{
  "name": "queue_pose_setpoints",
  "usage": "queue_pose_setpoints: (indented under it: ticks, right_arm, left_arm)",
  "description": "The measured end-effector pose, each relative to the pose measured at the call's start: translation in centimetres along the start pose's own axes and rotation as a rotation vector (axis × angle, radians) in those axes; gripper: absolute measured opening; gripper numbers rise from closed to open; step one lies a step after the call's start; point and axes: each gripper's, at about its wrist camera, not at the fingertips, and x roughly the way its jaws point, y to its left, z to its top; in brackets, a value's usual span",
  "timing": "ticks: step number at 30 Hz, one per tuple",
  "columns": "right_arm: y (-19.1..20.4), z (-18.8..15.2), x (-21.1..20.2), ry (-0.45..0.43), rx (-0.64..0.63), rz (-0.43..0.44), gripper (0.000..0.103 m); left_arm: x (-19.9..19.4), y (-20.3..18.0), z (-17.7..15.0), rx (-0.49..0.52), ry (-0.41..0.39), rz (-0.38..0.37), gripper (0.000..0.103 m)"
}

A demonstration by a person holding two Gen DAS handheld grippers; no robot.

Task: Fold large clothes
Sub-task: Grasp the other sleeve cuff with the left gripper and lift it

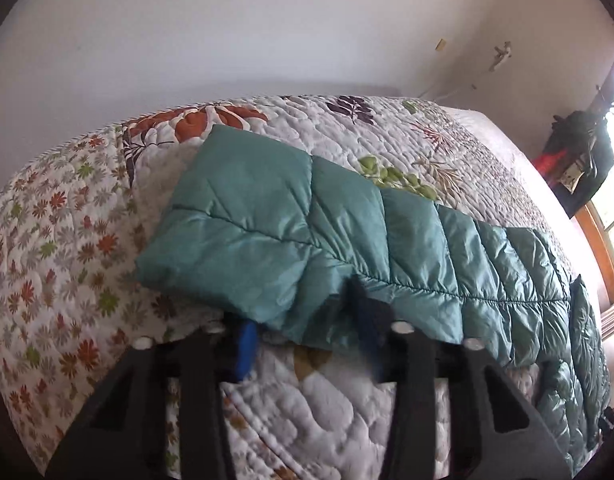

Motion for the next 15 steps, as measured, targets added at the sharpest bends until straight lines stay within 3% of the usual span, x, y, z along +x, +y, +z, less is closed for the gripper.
queue_pose_setpoints:
  ticks: [2,4,15]
  right_arm:
    - [-0.1,0.0,0.0,-0.001,0.002,0.002,0.059]
    - [-0.2,0.0,-0.1,-0.002,0.005,0.002,0.059]
    - [-0.3,0.0,-0.3,-0.006,0.012,0.002,0.059]
  left_arm:
    - [0.2,-0.1,0.3,-0.006,0.004,-0.019,0.010]
    - [-0.1,-0.6,0.5,0.008,-0.012,-0.023,0.005]
    - [-5.3,-5.4,1.8,0.100,-0.126,-0.115,0.003]
